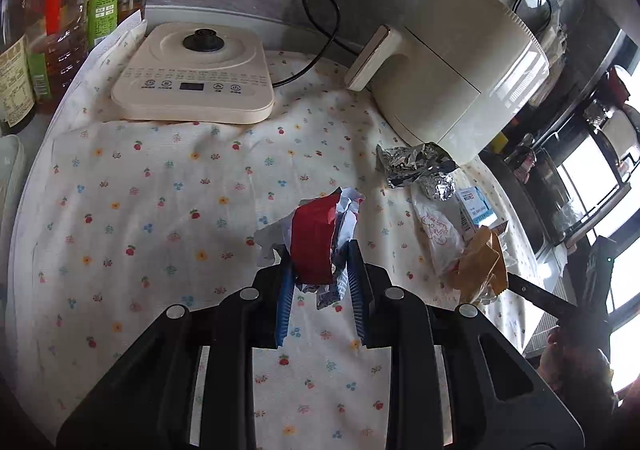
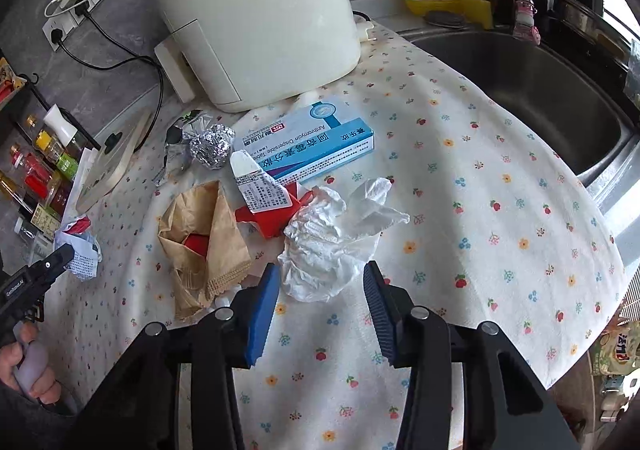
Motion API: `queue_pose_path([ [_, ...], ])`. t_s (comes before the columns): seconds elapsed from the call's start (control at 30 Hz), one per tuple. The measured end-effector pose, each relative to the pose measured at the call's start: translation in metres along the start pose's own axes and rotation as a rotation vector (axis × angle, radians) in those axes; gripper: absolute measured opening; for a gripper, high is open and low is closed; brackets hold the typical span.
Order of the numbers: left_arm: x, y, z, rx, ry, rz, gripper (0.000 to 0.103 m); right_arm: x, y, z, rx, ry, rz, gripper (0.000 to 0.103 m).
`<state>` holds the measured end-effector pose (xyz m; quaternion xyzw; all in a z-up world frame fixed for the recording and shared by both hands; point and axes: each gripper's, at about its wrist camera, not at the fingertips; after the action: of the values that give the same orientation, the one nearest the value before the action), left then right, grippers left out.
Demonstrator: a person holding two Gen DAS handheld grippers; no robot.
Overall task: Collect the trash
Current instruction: 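Grasp the crumpled white plastic with the right tool, then carry both items over the white bucket and open both tools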
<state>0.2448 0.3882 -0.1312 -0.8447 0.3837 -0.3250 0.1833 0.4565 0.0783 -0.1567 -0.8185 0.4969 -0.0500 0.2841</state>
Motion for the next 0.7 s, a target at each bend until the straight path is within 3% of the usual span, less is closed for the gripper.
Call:
queue_pose_path([
  [0.2, -0.018, 0.016, -0.006, -0.014, -0.002, -0.046, 0.025, -0.004, -0.004, 0.015, -0.037, 0.054, -0.034, 0.011],
  [0.27, -0.013, 0.017, -0.003, -0.009, 0.015, -0.033, 0.025, -0.003, -0.003, 0.009, -0.042, 0.055, -0.035, 0.006],
  [0.7, 0.071, 0.032, 0.010, -0.001, 0.093, 0.047, 0.025, 0.039, 0.028, -0.061, 0.014, 0.015, -0.006, 0.004],
])
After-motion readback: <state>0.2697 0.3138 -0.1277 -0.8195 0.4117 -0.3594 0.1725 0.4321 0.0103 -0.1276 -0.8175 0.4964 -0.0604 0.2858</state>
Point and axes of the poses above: each gripper's, at about its wrist camera, not at the fingertips, and z roughly the way its jaws point, x to its right, y to its underside, and after that the axes turned 1 degree about -z, right-handed
